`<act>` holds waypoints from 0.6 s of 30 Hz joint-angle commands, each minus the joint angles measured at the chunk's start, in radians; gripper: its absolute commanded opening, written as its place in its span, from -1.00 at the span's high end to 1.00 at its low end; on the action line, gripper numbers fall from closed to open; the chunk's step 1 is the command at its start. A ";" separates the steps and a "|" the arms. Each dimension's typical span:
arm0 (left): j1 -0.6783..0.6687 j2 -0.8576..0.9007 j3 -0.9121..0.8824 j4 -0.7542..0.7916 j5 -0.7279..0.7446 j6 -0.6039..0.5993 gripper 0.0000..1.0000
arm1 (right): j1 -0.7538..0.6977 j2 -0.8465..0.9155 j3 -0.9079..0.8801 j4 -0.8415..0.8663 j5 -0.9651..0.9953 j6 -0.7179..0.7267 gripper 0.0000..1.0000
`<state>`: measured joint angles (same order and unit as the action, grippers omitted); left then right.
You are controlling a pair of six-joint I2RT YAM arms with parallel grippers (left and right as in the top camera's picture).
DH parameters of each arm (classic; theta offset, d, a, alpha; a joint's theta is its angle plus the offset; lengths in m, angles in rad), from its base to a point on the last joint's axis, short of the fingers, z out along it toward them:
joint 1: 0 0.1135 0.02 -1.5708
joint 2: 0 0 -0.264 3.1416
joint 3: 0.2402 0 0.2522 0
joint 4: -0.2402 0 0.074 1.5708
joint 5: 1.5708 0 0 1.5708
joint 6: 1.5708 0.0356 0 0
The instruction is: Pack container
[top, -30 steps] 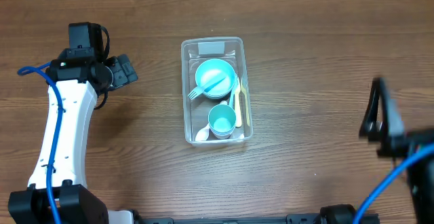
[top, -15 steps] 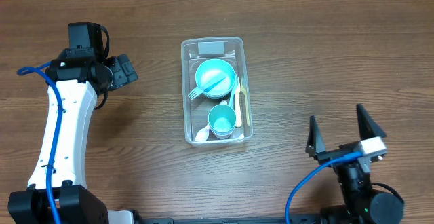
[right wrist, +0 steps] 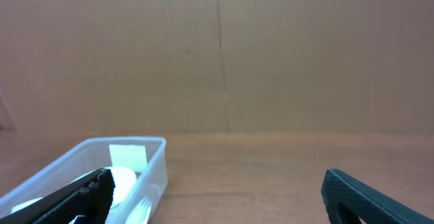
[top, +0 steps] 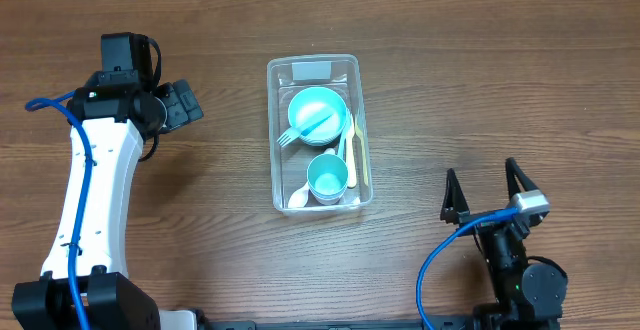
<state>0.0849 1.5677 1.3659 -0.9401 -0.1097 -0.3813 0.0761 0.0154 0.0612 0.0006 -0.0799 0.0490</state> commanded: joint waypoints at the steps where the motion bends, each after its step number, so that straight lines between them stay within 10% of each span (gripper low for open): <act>1: 0.001 -0.023 0.017 0.002 -0.005 0.023 -1.00 | -0.006 -0.013 -0.045 0.018 0.011 0.060 -1.00; 18: 0.001 -0.023 0.017 0.002 -0.005 0.023 -1.00 | -0.006 -0.013 -0.053 -0.065 0.018 0.000 -1.00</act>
<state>0.0849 1.5669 1.3659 -0.9401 -0.1097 -0.3813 0.0731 0.0147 0.0181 -0.0685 -0.0704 0.0662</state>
